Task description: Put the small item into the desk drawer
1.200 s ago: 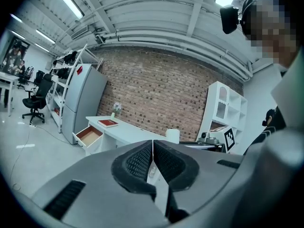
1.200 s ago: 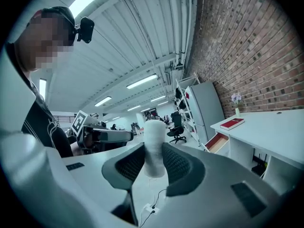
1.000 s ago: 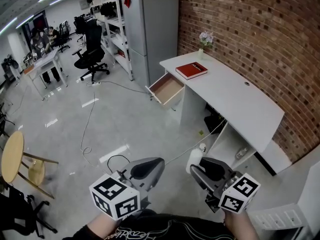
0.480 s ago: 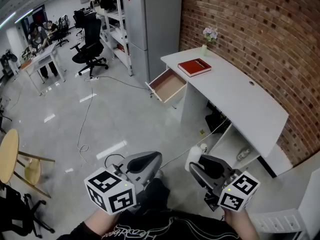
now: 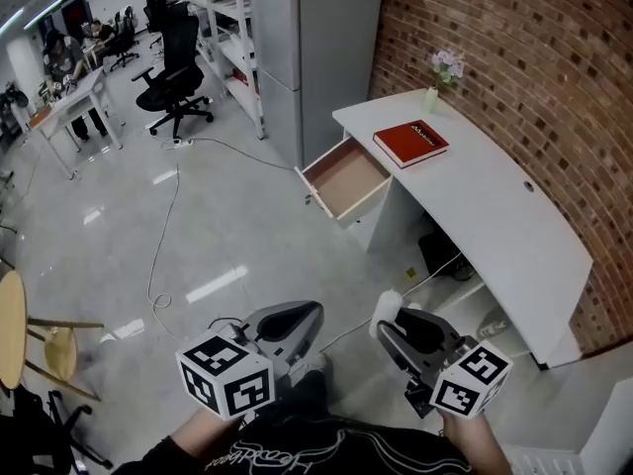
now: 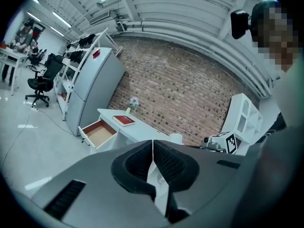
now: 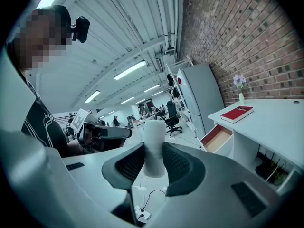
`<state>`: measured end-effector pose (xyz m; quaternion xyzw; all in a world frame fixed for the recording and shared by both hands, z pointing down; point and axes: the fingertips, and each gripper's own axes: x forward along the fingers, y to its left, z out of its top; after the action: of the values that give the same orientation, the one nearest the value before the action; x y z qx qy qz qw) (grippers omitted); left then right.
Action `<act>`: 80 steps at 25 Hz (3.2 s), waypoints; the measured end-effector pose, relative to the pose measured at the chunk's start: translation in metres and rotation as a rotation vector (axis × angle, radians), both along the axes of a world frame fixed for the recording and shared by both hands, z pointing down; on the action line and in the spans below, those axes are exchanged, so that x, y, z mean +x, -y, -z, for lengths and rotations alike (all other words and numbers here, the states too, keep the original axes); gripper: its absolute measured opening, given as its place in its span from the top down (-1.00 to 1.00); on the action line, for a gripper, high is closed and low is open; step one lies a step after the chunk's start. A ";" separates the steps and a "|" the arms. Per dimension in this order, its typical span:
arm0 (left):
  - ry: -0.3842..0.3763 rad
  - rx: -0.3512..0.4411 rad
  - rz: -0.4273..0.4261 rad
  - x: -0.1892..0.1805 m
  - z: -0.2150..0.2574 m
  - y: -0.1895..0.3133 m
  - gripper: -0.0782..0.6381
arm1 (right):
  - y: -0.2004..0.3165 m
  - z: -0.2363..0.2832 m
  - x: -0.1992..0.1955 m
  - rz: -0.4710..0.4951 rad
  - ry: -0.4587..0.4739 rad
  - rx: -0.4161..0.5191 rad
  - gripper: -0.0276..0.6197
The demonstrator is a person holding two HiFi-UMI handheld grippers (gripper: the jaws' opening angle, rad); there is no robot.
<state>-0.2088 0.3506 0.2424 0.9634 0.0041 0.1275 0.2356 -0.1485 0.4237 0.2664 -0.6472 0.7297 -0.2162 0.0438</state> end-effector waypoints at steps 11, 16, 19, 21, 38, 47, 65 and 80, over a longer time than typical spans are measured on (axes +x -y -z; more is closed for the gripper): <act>0.036 -0.053 -0.023 0.124 -0.017 0.191 0.71 | 0.190 -0.012 0.123 -0.033 -0.022 -0.082 0.52; 0.063 -0.080 -0.004 0.153 -0.043 0.242 0.71 | 0.237 -0.027 0.159 -0.058 -0.029 -0.113 0.51; 0.074 -0.086 0.016 0.171 -0.054 0.266 0.71 | 0.261 -0.033 0.179 -0.064 -0.030 -0.120 0.52; 0.076 -0.092 0.026 0.181 -0.058 0.278 0.71 | 0.275 -0.038 0.192 -0.076 -0.026 -0.120 0.51; 0.130 -0.123 0.131 0.276 -0.091 0.408 0.71 | 0.442 -0.098 0.304 0.026 -0.001 -0.213 0.51; 0.184 -0.158 0.180 0.311 -0.143 0.498 0.71 | 0.534 -0.190 0.353 0.093 -0.118 -0.408 0.51; 0.299 -0.312 0.277 0.330 -0.254 0.598 0.72 | 0.621 -0.417 0.423 0.118 -0.131 -0.785 0.51; 0.417 -0.510 0.359 0.304 -0.363 0.603 0.72 | 0.615 -0.565 0.433 0.211 -0.079 -1.052 0.51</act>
<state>0.0952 -0.2523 0.6049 0.8124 -0.1815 0.2727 0.4823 0.2842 -0.1909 0.8315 -0.5127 0.5848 -0.5312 -0.3359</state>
